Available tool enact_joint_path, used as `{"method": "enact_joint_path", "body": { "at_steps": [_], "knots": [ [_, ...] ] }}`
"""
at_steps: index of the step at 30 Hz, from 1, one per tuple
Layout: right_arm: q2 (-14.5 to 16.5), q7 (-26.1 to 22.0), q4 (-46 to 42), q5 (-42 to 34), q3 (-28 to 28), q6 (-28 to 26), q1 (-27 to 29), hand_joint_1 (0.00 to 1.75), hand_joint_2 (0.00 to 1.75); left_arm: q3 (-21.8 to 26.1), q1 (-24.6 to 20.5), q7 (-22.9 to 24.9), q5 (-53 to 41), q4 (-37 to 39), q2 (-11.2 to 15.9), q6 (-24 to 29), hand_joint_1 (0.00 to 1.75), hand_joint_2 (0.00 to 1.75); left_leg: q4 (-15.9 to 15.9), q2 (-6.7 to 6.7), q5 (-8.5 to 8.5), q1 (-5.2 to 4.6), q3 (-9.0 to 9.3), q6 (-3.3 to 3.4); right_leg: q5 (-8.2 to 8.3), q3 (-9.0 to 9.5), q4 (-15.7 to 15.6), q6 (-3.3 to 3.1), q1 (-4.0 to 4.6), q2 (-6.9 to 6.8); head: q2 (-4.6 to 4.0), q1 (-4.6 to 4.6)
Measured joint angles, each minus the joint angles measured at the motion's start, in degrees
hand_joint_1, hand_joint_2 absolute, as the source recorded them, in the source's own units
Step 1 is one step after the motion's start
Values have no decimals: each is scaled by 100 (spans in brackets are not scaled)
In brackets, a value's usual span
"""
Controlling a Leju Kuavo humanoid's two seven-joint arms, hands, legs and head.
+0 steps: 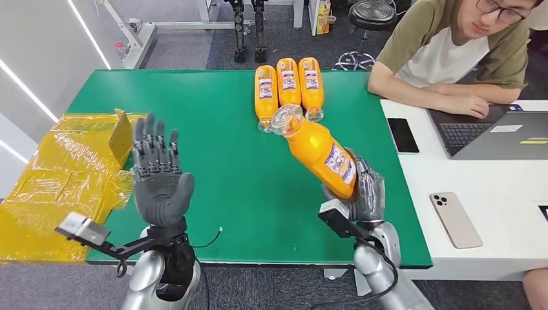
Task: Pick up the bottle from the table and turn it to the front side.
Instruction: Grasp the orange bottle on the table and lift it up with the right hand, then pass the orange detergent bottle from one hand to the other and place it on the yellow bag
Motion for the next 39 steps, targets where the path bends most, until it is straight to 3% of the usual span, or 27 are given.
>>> {"method": "enact_joint_path", "body": {
  "at_steps": [4, 9, 18, 23, 31, 39],
  "knots": [
    [374, 104, -713, -26, -116, 3, 534, 175, 175, -67, -126, 157, 9, 396, -29, -437, 0, 175, 0, 9, -3, -1, 0, -4, 0, -6, 0, -1, 0, 10, -1, -1],
    [584, 799, -1355, 207, 164, 268, 905, 175, 175, -147, -224, 300, -37, 687, -34, -573, 0, 175, -1, 10, -2, -1, -1, -4, 0, -8, 1, -2, 0, 11, 0, -1],
    [599, 1286, -1704, 771, 878, 1760, 1006, 175, 175, -157, -359, 244, -8, 1012, -31, -576, 0, 175, -1, 15, -2, 0, -3, -5, 0, -10, 2, -2, 0, 12, 0, -1],
    [597, 1357, -1691, 871, 985, 1958, 978, 175, 175, -156, -371, 216, -9, 1067, -29, -578, 0, 175, -1, 15, -2, 0, -5, -5, 0, -10, 1, -2, -1, 11, 0, -1],
    [597, 1583, -1574, 1268, 1127, 2759, 807, 175, 175, -152, -426, 246, -86, 1122, -36, -696, 0, 175, 0, 12, -1, -2, -6, -5, 0, -10, 2, -2, 0, 10, 0, -1],
    [597, 1625, -1467, 1353, 1153, 2858, 681, 175, 175, -146, -476, 259, -117, 1176, -36, -699, 0, 175, 0, 13, -1, -1, -6, -6, 0, -11, 2, -3, 0, 11, -1, -1]
  ]
}}
